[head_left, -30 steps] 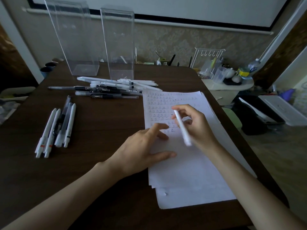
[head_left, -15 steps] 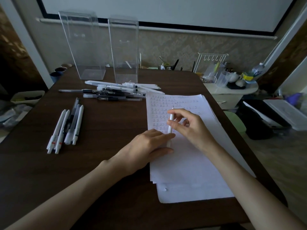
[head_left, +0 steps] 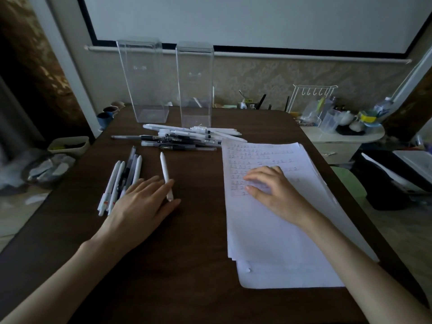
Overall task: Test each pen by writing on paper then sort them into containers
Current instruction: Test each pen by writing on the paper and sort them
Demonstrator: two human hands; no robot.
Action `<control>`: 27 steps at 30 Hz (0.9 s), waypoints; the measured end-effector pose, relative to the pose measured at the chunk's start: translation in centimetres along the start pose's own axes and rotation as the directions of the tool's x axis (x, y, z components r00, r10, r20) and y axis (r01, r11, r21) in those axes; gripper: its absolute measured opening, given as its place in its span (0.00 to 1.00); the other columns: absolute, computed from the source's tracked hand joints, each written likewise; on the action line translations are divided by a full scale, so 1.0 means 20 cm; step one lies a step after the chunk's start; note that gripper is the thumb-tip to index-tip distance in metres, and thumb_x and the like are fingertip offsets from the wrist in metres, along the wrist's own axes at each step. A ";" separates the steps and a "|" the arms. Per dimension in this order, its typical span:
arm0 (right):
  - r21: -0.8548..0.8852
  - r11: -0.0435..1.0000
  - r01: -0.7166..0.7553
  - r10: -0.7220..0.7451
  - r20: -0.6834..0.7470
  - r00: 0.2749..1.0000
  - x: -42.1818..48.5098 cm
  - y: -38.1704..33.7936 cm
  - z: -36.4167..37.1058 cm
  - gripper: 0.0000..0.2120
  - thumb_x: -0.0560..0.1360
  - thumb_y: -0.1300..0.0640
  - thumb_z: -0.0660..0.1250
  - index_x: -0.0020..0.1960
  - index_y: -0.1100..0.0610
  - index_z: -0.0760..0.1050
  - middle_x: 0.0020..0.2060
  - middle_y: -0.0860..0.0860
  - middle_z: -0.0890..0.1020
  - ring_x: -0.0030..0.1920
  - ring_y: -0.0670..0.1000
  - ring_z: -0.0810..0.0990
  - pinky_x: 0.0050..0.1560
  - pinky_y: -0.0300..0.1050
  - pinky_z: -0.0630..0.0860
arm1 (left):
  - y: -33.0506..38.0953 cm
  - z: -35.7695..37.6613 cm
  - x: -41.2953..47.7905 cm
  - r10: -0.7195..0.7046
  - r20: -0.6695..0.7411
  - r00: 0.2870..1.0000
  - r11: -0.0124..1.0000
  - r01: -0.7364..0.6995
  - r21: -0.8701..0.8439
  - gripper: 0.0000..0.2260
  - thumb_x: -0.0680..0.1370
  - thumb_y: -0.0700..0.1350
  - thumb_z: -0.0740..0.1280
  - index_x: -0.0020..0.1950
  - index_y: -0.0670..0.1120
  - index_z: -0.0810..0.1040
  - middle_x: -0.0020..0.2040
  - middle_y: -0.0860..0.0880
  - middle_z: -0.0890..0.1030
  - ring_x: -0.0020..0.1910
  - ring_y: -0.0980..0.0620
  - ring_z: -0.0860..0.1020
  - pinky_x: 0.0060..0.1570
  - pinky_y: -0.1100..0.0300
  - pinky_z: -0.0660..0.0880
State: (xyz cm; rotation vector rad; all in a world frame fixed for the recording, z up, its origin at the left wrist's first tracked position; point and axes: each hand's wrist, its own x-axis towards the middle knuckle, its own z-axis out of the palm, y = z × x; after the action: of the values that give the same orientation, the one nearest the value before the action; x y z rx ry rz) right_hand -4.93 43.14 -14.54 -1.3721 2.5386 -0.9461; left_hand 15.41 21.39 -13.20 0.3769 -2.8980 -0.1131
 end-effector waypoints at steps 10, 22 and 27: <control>-0.098 0.990 0.103 -0.103 0.001 0.995 0.19 -0.20 0.04 0.10 0.79 0.56 0.62 0.57 0.55 0.77 0.55 0.45 0.76 0.59 0.46 0.67 0.55 0.32 0.62 | -0.08 0.06 -0.02 -0.245 -0.069 0.967 0.968 0.240 -0.070 0.20 0.79 0.56 0.57 0.68 0.52 0.70 0.73 0.46 0.63 0.73 0.48 0.59 0.71 0.50 0.58; -0.544 0.839 0.000 -0.015 -0.024 1.000 0.70 -0.31 0.28 0.10 0.80 0.57 0.60 0.57 0.58 0.74 0.58 0.55 0.74 0.61 0.56 0.68 0.59 0.49 0.67 | -0.10 0.10 -0.01 -0.295 -0.137 0.946 0.954 0.281 -0.108 0.21 0.78 0.53 0.60 0.67 0.44 0.72 0.70 0.45 0.69 0.70 0.48 0.66 0.69 0.51 0.61; -0.531 0.845 0.068 -0.093 -0.020 0.995 0.62 -0.33 0.25 0.09 0.80 0.54 0.58 0.56 0.55 0.74 0.58 0.51 0.75 0.61 0.54 0.67 0.60 0.47 0.63 | -0.10 0.09 -0.01 -0.282 -0.155 0.947 0.957 0.267 -0.112 0.20 0.78 0.52 0.62 0.65 0.43 0.73 0.69 0.43 0.69 0.70 0.46 0.65 0.68 0.50 0.60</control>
State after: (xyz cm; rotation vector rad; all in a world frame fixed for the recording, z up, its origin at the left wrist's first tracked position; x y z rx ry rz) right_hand -5.72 28.37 -12.33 -1.6043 2.9330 -0.2733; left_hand 15.69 19.63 -15.10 0.7359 -2.6465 -0.2423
